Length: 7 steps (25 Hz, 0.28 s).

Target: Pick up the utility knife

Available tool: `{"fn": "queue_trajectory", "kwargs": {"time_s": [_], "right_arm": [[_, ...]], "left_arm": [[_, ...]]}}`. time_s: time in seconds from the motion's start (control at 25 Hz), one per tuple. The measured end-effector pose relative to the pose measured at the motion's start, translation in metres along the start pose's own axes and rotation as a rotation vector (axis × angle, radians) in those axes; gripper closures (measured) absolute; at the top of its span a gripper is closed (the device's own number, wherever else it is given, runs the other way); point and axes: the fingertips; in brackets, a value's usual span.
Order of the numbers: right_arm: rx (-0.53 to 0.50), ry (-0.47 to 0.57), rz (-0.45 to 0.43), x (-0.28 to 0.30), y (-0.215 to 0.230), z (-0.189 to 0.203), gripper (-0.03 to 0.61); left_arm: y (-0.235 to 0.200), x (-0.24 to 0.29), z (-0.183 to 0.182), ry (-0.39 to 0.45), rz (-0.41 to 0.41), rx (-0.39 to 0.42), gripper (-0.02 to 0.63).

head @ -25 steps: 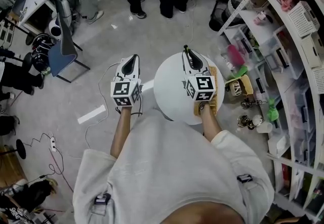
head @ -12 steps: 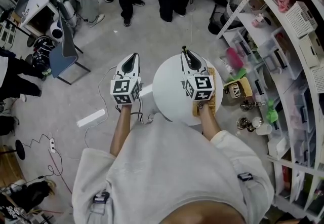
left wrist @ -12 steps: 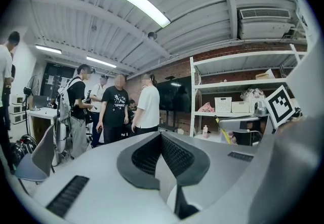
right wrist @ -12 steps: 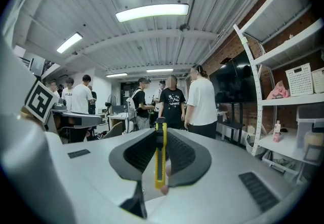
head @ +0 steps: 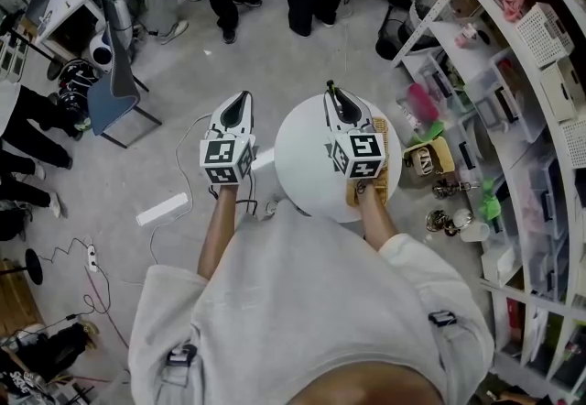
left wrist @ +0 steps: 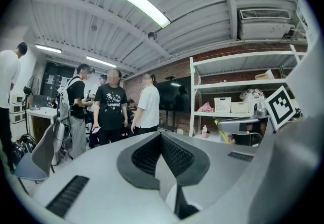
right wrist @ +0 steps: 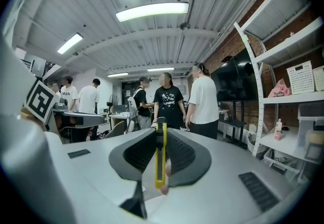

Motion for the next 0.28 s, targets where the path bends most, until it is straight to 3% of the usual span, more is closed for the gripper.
{"fn": "queue_trajectory", "kwargs": {"time_s": [0.28], "right_arm": [[0.006,-0.013,-0.009,0.0006,-0.0077,0.0038,0.499]], "left_arm": [[-0.0018,-0.0031,0.0010,0.003,-0.002,0.002,0.595]]}}
Point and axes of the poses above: the fingertips, and each gripper's own axes: x forward along the fingers, y to its right, z out of its underside, and after that the axes turned 6 degrees about -z, right-handed
